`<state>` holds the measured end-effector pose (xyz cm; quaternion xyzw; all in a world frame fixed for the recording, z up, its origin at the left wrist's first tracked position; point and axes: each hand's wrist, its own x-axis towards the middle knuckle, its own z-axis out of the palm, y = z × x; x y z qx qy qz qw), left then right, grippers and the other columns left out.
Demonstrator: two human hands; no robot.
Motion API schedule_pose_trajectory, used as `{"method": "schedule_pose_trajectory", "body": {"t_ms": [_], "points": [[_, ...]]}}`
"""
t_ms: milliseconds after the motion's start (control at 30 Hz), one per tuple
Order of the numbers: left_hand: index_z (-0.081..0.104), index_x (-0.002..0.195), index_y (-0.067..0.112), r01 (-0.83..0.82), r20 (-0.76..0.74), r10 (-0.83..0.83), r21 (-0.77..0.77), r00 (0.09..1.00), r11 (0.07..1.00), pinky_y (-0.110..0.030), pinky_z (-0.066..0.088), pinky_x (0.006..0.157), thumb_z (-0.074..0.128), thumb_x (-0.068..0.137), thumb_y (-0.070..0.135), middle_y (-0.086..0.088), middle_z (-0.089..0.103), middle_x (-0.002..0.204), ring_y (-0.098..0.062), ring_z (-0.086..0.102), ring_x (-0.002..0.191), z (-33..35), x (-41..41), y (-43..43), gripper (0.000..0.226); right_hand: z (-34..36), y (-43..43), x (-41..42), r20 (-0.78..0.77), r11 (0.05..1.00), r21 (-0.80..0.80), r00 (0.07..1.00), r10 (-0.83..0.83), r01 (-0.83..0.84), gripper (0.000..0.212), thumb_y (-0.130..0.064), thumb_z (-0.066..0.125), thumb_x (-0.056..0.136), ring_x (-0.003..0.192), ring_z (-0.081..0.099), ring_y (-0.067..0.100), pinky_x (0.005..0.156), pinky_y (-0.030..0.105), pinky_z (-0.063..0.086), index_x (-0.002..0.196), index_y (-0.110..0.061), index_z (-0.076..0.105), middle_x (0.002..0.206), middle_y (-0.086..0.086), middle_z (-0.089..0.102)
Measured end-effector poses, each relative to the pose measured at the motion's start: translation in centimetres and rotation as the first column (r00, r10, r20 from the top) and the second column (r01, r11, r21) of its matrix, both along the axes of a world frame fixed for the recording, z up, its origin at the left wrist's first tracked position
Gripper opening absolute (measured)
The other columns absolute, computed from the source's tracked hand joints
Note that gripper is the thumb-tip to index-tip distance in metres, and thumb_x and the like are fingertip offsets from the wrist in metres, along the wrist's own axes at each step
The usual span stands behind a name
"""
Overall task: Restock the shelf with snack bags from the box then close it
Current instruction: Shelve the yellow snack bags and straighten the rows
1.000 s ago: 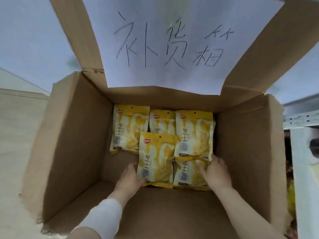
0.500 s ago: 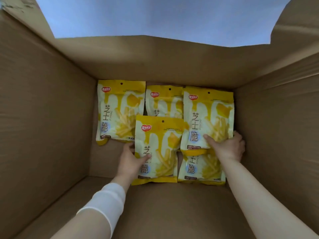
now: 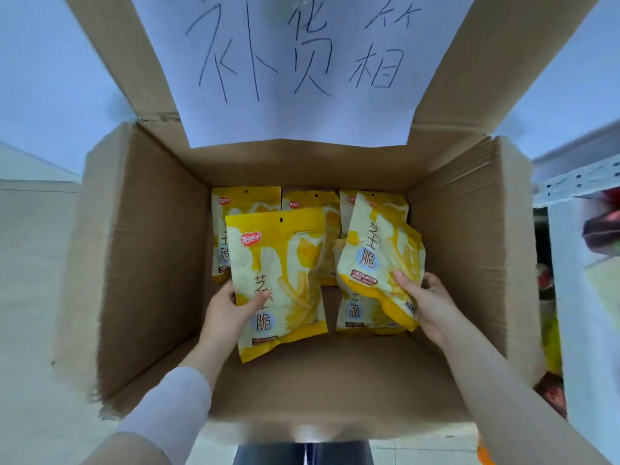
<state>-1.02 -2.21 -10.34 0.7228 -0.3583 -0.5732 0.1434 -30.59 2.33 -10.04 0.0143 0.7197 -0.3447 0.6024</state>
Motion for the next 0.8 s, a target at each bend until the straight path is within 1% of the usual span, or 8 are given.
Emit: {"method": "schedule_pose_trajectory", "body": {"t_ms": [100, 167, 233, 333, 500, 633, 700, 800], "points": [[0.065, 0.094, 0.025, -0.072, -0.114, 0.064, -0.067, 0.991, 0.995, -0.027, 0.055, 0.068, 0.073, 0.079, 0.015, 0.008, 0.071, 0.094, -0.011, 0.069, 0.086, 5.1, 0.9, 0.6, 0.02, 4.4, 2.2, 1.0, -0.016, 0.996, -0.079, 0.999, -0.029, 0.028, 0.077, -0.036, 0.074, 0.06, 0.097, 0.065, 0.026, 0.081, 0.044, 0.055, 0.127, -0.013, 0.043, 0.114, 0.01, 0.064], [0.065, 0.093, 0.024, -0.089, -0.155, 0.072, -0.107, 0.985, 0.99, -0.024, 0.055, 0.065, 0.072, 0.08, 0.011, 0.008, 0.072, 0.09, -0.009, 0.069, 0.082, 8.2, 1.5, 1.2, 0.019, 7.2, 3.8, 1.7, -0.049, 0.991, -0.119, 0.997, -0.062, 0.056, 0.06, -0.039, 0.069, 0.07, 0.086, 0.069, 0.022, 0.067, 0.035, 0.057, 0.12, -0.013, 0.049, 0.107, 0.008, 0.066], [0.065, 0.094, 0.021, -0.094, -0.193, 0.067, -0.137, 0.979, 0.986, -0.02, 0.055, 0.061, 0.072, 0.08, 0.009, 0.007, 0.072, 0.09, -0.007, 0.07, 0.079, 11.4, 2.5, 2.0, 0.019, 10.2, 5.6, 2.6, -0.065, 0.986, -0.14, 0.993, -0.102, 0.092, 0.027, -0.033, 0.064, 0.082, 0.066, 0.071, 0.016, 0.049, 0.026, 0.055, 0.103, -0.019, 0.055, 0.091, 0.004, 0.069], [0.066, 0.099, 0.016, -0.044, -0.233, 0.001, -0.18, 0.973, 0.983, -0.019, 0.055, 0.06, 0.072, 0.08, 0.01, 0.003, 0.073, 0.094, -0.011, 0.071, 0.081, 16.6, 4.0, 3.7, 0.021, 15.5, 8.6, 3.6, 0.009, 0.966, -0.197, 0.986, -0.168, 0.166, 0.013, -0.024, 0.062, 0.085, 0.062, 0.071, 0.016, 0.047, 0.029, 0.055, 0.097, -0.021, 0.059, 0.075, -0.001, 0.074], [0.067, 0.099, 0.017, 0.036, -0.268, -0.104, -0.245, 0.958, 0.969, -0.017, 0.053, 0.055, 0.068, 0.083, 0.013, -0.002, 0.073, 0.095, -0.009, 0.071, 0.075, 25.3, 5.9, 6.8, 0.017, 26.5, 13.4, 3.8, 0.066, 0.863, -0.394, 0.947, -0.316, 0.315, 0.041, -0.028, 0.061, 0.078, 0.083, 0.072, 0.018, 0.059, 0.034, 0.058, 0.117, -0.019, 0.058, 0.096, 0.0, 0.074], [0.066, 0.096, 0.013, 0.168, -0.303, -0.264, -0.309, 0.916, 0.936, -0.016, 0.053, 0.054, 0.065, 0.085, 0.008, -0.003, 0.072, 0.089, -0.007, 0.07, 0.068, 30.4, 4.2, 8.4, 0.012, 34.6, 16.8, 1.3, -0.078, 0.8, -0.481, 0.891, -0.448, 0.36, 0.1, -0.052, 0.089, 0.041, 0.103, 0.066, 0.028, 0.088, 0.051, 0.052, 0.127, -0.016, 0.054, 0.118, 0.009, 0.066], [0.068, 0.096, 0.014, 0.238, -0.315, -0.35, -0.341, 0.882, 0.909, -0.025, 0.055, 0.063, 0.067, 0.084, 0.009, -0.003, 0.074, 0.088, -0.015, 0.071, 0.076, 32.5, 2.1, 8.9, 0.014, 37.6, 18.7, -0.3, -0.135, 0.763, -0.533, 0.854, -0.503, 0.365, 0.105, -0.062, 0.085, 0.038, 0.108, 0.063, 0.029, 0.094, 0.053, 0.046, 0.128, -0.017, 0.054, 0.121, 0.008, 0.064], [0.069, 0.094, 0.018, 0.308, -0.335, -0.443, -0.385, 0.832, 0.87, -0.034, 0.055, 0.071, 0.068, 0.083, 0.012, 0.001, 0.075, 0.087, -0.021, 0.072, 0.082, 35.5, -2.2, 9.5, 0.013, 41.4, 21.7, -2.9, -0.247, 0.719, -0.605, 0.778, -0.577, 0.341, 0.097, -0.068, 0.081, 0.04, 0.105, 0.065, 0.023, 0.094, 0.048, 0.048, 0.122, -0.022, 0.058, 0.117, 0.002, 0.067]]}}
